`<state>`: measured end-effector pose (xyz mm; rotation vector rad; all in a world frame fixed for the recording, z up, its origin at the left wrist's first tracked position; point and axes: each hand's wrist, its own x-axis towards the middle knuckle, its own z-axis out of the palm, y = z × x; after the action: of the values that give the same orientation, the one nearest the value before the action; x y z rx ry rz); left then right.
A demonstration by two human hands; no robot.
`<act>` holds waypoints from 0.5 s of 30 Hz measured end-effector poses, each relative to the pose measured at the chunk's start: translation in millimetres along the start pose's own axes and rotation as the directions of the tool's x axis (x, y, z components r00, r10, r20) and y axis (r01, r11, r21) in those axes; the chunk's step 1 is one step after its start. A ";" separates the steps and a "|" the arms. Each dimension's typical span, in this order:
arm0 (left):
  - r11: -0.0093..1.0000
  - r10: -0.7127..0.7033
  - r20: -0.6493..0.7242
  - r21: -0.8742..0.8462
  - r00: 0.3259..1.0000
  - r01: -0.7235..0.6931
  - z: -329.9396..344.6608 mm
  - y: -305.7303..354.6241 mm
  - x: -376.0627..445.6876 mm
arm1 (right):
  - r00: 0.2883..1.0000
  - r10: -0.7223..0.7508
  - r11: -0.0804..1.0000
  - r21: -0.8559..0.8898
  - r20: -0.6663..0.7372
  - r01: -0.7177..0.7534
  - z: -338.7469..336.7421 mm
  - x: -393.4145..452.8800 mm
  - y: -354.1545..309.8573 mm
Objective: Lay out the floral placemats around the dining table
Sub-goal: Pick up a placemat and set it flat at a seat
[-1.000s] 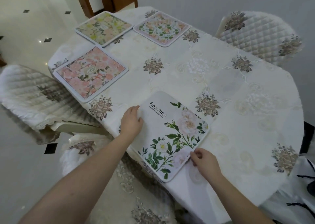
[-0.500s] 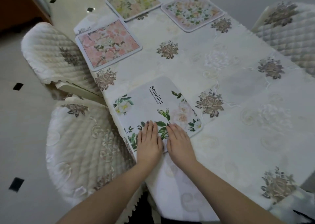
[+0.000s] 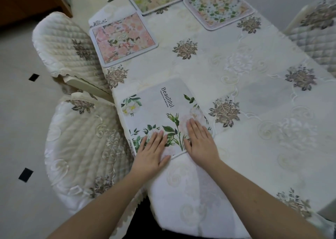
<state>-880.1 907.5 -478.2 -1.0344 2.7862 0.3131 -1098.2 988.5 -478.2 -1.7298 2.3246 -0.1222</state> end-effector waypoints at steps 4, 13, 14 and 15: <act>1.000 -0.025 0.032 0.014 0.999 0.025 -3.0 -4.1 -3.4 | 1.000 0.000 1.000 -0.025 0.028 0.000 -2.5 3.5 16.7; 0.980 -0.197 0.047 -0.004 0.979 0.198 -6.9 -31.6 -28.0 | 1.000 -0.024 0.998 -0.055 0.019 0.025 -6.2 2.6 19.0; 0.978 -0.210 0.052 0.000 0.976 0.210 -8.4 -33.2 -29.9 | 0.999 -0.021 0.998 -0.052 0.038 0.023 -7.4 3.1 20.4; 0.974 -0.224 0.060 0.011 0.973 0.224 -9.8 -34.3 -31.7 | 0.998 -0.018 0.999 -0.042 0.061 0.021 -8.9 3.5 21.4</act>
<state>-834.5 899.5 -466.8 -1.3010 2.5826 0.3033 -1121.3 990.8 -474.6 -1.7513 2.2836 -0.0237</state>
